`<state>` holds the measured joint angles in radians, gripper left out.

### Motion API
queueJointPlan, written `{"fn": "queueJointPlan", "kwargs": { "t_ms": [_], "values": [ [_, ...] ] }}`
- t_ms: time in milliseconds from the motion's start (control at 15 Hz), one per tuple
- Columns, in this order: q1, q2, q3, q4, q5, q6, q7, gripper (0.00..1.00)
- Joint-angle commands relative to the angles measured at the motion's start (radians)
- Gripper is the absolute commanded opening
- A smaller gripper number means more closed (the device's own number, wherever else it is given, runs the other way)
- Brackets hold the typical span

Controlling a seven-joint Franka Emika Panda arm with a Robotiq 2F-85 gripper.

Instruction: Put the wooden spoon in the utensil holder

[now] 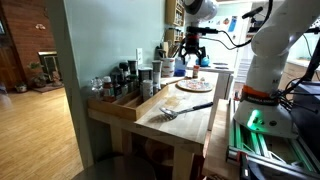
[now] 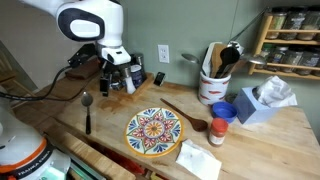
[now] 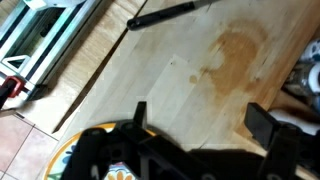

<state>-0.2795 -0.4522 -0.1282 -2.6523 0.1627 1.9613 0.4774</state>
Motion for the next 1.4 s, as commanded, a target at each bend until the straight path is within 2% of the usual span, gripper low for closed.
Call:
{"fn": "queueJointPlan", "kwargs": {
  "t_ms": [0,200,400,467,800,1000,1333],
  "values": [
    [-0.08,0.04,-0.029,0.01,-0.007,0.118,0.071,1.0],
    [-0.122,0.079,-0.024,0.014,-0.01,0.266,0.164,1.0],
    [-0.157,0.132,-0.01,0.014,-0.067,0.421,0.294,1.0],
    [-0.12,0.086,-0.037,0.008,-0.035,0.354,0.217,1.0],
    [-0.117,0.097,-0.038,0.01,-0.041,0.369,0.226,1.0],
    [-0.158,0.214,-0.024,0.069,-0.1,0.454,0.351,1.0],
    [-0.163,0.427,-0.086,0.186,-0.14,0.584,0.46,1.0]
  ]
}}
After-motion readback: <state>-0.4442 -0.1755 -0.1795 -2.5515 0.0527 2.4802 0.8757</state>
